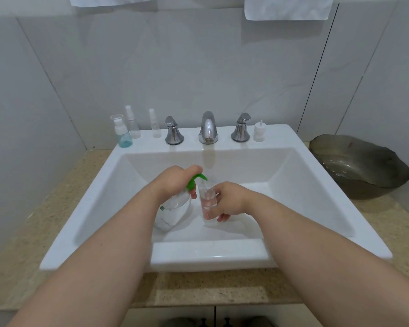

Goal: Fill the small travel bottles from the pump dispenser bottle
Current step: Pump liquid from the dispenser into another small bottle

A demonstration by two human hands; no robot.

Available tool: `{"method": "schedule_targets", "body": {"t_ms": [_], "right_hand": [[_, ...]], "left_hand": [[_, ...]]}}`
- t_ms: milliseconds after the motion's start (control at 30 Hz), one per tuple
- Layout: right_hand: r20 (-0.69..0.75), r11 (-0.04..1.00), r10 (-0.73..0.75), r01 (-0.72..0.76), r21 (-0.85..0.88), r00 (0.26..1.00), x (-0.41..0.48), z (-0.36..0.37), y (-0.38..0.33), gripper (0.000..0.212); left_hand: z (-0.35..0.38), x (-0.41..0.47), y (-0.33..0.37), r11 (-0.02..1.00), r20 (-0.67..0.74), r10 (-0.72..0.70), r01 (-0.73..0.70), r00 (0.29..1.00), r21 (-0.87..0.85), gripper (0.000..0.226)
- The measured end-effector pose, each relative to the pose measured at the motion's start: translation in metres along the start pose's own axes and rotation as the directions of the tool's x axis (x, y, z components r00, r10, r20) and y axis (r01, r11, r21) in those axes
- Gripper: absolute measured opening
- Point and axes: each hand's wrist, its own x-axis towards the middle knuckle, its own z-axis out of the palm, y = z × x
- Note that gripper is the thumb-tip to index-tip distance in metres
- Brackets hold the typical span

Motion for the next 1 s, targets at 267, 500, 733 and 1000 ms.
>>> {"method": "schedule_targets", "body": {"t_ms": [267,500,733,1000], "right_hand": [[0.022,1.0,0.008,-0.008,-0.005,1.0,-0.001,-0.0002,-0.0013,0.043],[0.0,1.0,0.016,-0.016,-0.013,1.0,-0.0028,-0.0013,-0.0035,0.052],[-0.001,1.0,0.016,-0.016,-0.006,1.0,-0.0015,-0.0008,-0.0004,0.05],[-0.009,1.0,-0.001,0.001,-0.001,1.0,-0.0018,-0.0001,-0.0008,0.048]], "left_hand": [[0.0001,0.0016,-0.0009,1.0,0.002,0.007,-0.007,1.0,-0.003,0.06],[0.0014,0.0028,-0.0042,1.0,-0.039,0.013,-0.013,0.999,-0.002,0.091],[0.0019,0.0017,-0.0033,1.0,-0.014,-0.003,0.003,1.0,-0.004,0.074],[0.0011,0.0012,-0.0006,1.0,-0.003,-0.009,0.009,1.0,0.01,0.069]]}}
